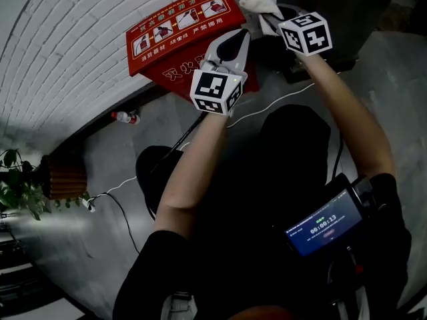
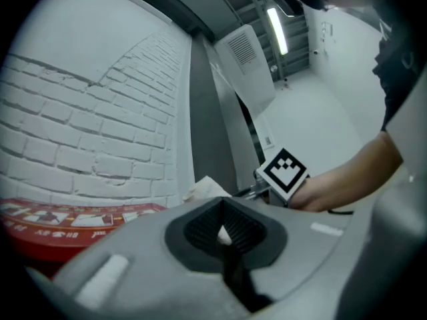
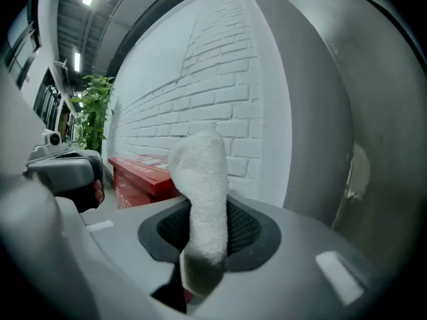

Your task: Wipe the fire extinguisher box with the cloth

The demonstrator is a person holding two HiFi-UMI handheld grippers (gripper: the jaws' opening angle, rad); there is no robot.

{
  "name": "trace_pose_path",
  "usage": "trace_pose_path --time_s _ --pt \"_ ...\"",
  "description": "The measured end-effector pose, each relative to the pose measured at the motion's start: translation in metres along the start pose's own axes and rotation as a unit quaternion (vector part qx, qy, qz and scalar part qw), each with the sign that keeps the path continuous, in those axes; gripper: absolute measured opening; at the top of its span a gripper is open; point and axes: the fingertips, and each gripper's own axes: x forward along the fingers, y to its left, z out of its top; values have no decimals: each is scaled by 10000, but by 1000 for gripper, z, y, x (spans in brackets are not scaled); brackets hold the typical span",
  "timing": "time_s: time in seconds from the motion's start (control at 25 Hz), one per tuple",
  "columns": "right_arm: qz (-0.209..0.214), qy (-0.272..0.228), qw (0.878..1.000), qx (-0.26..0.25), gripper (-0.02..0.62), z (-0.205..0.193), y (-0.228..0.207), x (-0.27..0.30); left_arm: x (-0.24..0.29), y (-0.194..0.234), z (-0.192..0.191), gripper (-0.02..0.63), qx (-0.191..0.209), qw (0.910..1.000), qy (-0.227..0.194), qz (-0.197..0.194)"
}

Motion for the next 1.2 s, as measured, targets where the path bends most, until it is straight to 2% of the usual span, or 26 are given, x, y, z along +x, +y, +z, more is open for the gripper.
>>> trace_pose_path --time_s 0.2,0.4,0.64,0.76,0.92,1.04,1.2 --pt "76 127 9987 479 103 -29 -8 22 6 -1 -35 3 -62 9997 245 3" --pt "398 282 9959 759 103 -58 0 51 21 0 -75 3 -78 9980 596 178" --pt "517 219 9956 752 103 -70 19 76 32 11 -103 3 -4 9953 796 552" --pt "443 49 9984 349 101 -70 21 81 33 14 -109 3 101 9939 803 748" --pt "415 -166 9972 -595 100 -66 27 83 36 18 -118 3 78 9924 780 945" --pt "511 -172 9865 -1544 100 -65 34 88 37 21 -124 3 75 9913 794 1048" --pt "746 -247 9628 -2584 98 -73 48 94 36 19 -134 3 54 9901 847 1113"
